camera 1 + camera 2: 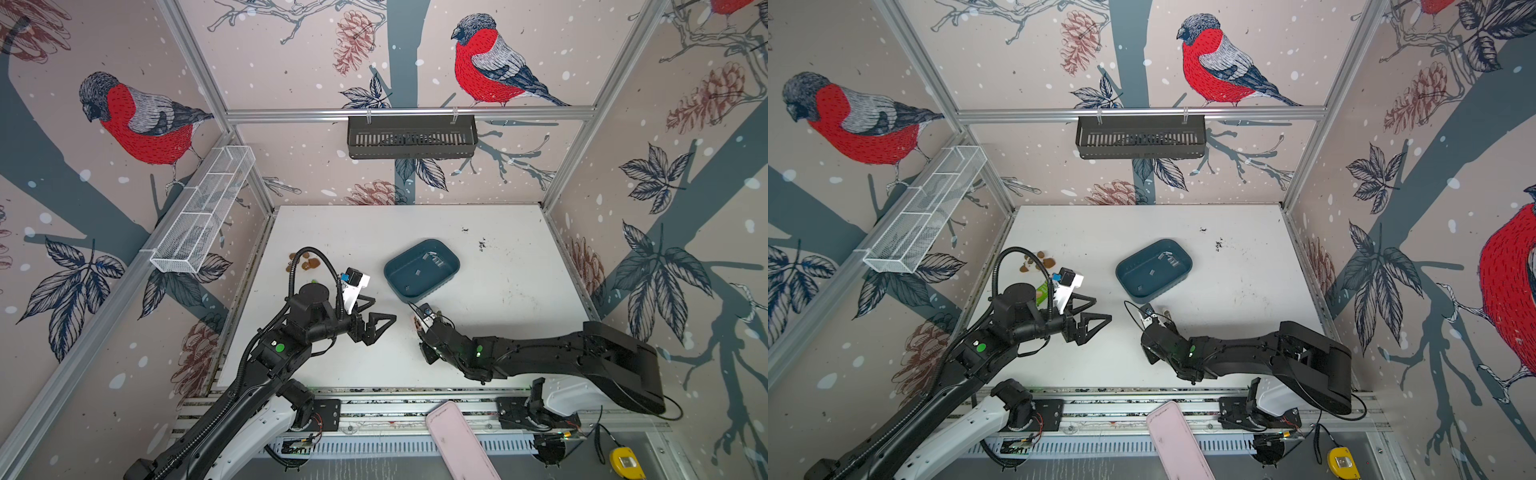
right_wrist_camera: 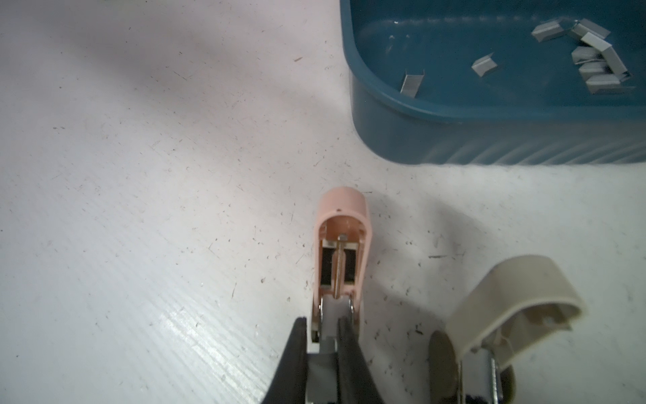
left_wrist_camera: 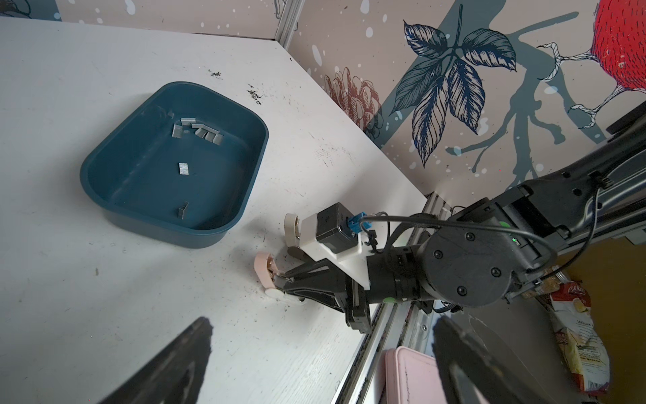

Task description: Load the staples into the stapler

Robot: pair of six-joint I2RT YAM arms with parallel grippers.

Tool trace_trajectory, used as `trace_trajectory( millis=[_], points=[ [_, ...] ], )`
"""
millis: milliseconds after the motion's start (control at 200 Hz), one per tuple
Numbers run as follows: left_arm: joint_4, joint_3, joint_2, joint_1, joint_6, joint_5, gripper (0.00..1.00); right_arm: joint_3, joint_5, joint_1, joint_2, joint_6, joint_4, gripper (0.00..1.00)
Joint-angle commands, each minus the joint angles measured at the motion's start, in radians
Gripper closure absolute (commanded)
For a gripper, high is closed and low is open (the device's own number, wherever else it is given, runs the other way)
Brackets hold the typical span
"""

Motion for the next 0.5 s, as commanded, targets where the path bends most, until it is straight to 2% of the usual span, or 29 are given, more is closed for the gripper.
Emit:
trace_trajectory(
  millis=[0,495],
  points=[
    [0.021,0.001,0.003,0.001,0.012,0.002,0.02,0.003,0.015,-0.003,0.006,0.008,-0.008,0.89],
    [0.021,0.001,0.006,0.001,0.012,0.0,0.02,0.001,0.023,-0.004,0.028,0.009,-0.006,0.89]
  ],
)
